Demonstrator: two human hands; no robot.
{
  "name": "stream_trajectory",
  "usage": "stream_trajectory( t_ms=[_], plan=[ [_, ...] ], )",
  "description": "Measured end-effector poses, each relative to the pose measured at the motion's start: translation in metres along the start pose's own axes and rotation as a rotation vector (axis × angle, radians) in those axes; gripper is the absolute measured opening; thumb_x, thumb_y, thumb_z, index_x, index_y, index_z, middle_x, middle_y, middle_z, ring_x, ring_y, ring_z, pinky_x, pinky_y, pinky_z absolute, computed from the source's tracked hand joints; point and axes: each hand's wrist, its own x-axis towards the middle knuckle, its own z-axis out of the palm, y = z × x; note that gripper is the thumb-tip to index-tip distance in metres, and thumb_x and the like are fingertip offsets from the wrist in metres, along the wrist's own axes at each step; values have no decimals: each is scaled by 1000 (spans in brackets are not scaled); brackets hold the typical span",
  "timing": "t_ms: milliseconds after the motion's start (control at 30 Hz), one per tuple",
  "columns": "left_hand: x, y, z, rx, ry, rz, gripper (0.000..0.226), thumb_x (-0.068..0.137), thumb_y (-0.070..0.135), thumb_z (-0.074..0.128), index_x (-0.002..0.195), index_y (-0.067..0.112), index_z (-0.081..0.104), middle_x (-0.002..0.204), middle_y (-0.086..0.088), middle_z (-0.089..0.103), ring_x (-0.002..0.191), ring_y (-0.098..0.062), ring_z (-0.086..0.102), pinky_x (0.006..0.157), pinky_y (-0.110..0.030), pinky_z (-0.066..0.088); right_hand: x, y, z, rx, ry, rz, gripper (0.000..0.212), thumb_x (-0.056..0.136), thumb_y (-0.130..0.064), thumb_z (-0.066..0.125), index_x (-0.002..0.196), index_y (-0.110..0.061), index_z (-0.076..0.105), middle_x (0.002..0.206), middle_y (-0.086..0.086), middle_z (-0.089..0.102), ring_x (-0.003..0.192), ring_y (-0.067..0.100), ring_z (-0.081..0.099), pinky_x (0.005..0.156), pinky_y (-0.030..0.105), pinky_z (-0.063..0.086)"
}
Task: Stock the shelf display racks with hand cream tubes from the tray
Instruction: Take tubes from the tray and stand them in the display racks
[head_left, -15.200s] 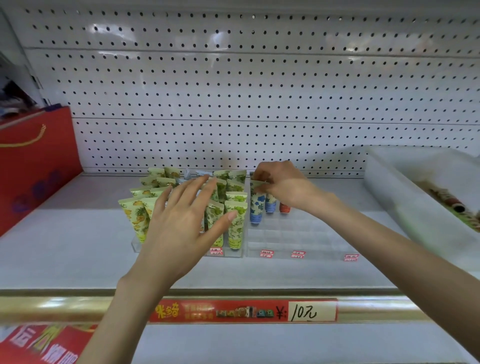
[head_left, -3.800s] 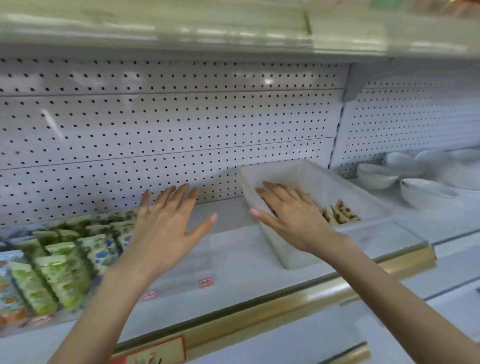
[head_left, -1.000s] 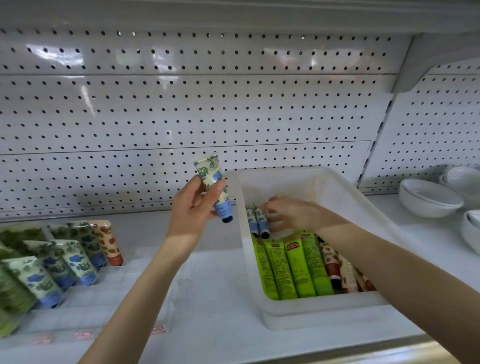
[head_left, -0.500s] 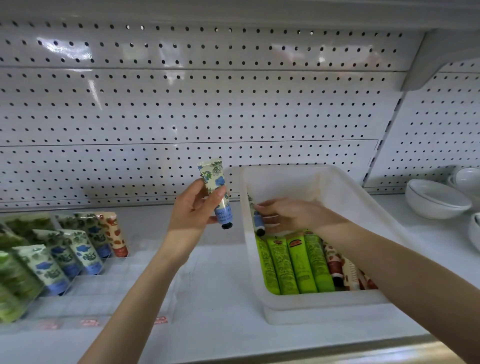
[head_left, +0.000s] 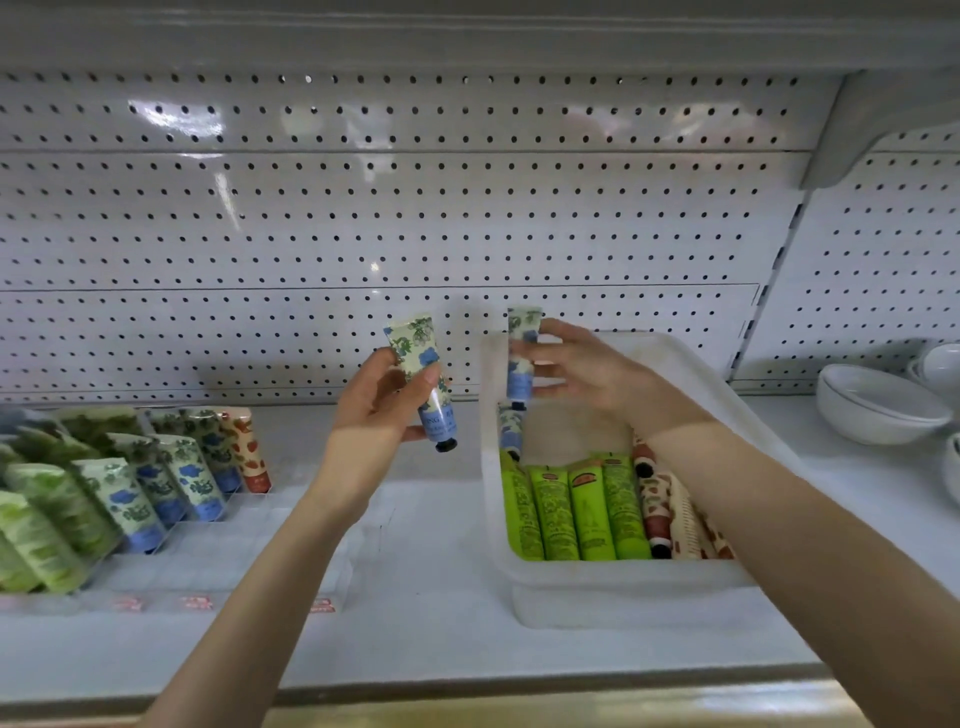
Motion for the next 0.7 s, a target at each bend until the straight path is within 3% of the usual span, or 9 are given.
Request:
stream_trajectory(
  t_ms=[100,233,367,500,600,700],
  plan=[
    [-8,8,-3,10,19,17,8,91,15,55,90,21,60,85,1,63,71,1,62,58,-18,53,-10,-18,-2,20,-26,-93,6,90,-19,61,96,-20,61,94,-5,67,85,14,64,69,29,56],
    [-22,19,-12,23,63,66,9,91,13,55,90,19,62,81,4,60,70,1,61,58,-19,53,-27,-38,13,-61,-109,-168,20,91,-26,60,106,-13,56,102,2,63,91,19,62,74,33,58],
    [-34,24,-30,63,82,65,9,90,14,57,95,15,64,81,1,63,75,-5,63,61,-20,54,-52,-56,36,-77,-163,-246,21,90,-22,61,108,-12,59,98,2,64,86,17,63,71,33,58],
    [-42,28,-45,83,104,76,13,86,16,61,95,8,65,87,-10,63,81,-12,62,62,-21,55,-76,-56,60,-82,-222,-299,8,90,-18,60,97,-15,58,90,3,61,77,14,59,63,29,57],
    [-47,31,-56,79,137,89,20,86,15,62,102,4,63,94,-16,63,84,-18,63,54,-13,50,-84,-50,79,-69,-219,-305,9,89,-17,61,97,-13,58,89,4,62,81,17,60,64,30,57],
    [-49,33,-71,88,159,81,24,85,15,62,107,5,61,93,-9,64,85,-23,63,45,-9,43,-86,-44,98,-72,-168,-330,11,88,-16,62,99,-13,60,93,7,63,81,15,63,66,29,57]
  ],
)
